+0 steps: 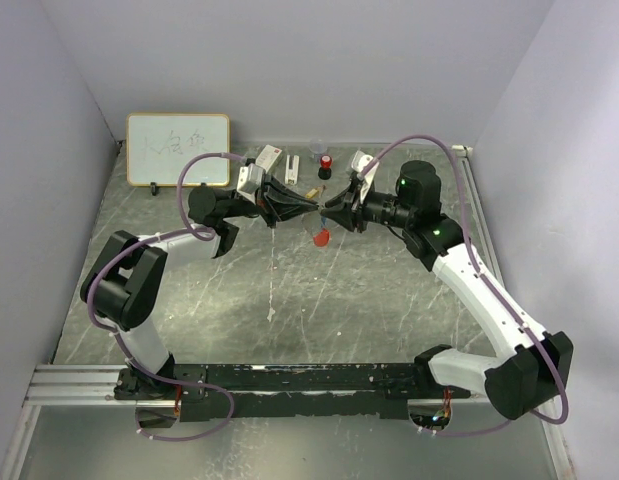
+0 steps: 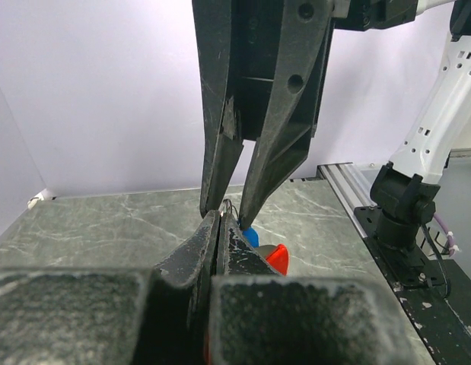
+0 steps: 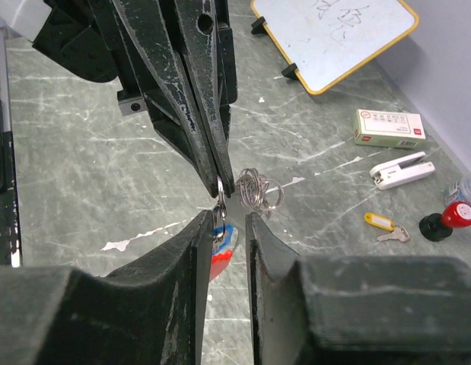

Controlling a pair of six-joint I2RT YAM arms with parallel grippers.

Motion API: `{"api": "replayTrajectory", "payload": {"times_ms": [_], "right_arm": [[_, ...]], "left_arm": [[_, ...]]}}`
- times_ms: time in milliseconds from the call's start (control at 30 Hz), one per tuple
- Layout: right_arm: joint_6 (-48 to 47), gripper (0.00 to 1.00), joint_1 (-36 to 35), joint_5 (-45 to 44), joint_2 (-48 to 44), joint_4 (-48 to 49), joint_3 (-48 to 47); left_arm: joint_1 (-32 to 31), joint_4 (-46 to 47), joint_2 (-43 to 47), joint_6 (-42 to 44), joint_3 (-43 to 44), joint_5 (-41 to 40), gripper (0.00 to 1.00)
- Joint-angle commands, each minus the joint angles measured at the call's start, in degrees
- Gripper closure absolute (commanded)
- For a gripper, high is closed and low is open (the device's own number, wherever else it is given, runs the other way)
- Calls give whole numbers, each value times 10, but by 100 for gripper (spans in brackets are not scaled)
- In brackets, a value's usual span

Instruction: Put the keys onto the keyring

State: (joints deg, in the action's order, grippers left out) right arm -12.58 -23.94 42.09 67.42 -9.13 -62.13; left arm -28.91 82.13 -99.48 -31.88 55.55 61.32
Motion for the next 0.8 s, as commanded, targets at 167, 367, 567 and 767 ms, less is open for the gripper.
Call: {"api": "replayTrajectory", "payload": {"times_ms": [167, 367, 567, 767], "right_arm": [[-3, 98, 2, 25, 16, 19, -7], [-2, 100, 1, 28, 19, 20, -1], [6, 100, 2, 32, 16, 38, 15], [24, 100, 1, 48, 19, 66, 24]], "left_arm": [[3, 57, -11, -26, 23, 2, 93], [4, 76, -14, -38, 22, -18, 93], [6, 197, -47, -124, 23, -47, 93], [3, 215, -53, -130, 21, -73, 93]]}}
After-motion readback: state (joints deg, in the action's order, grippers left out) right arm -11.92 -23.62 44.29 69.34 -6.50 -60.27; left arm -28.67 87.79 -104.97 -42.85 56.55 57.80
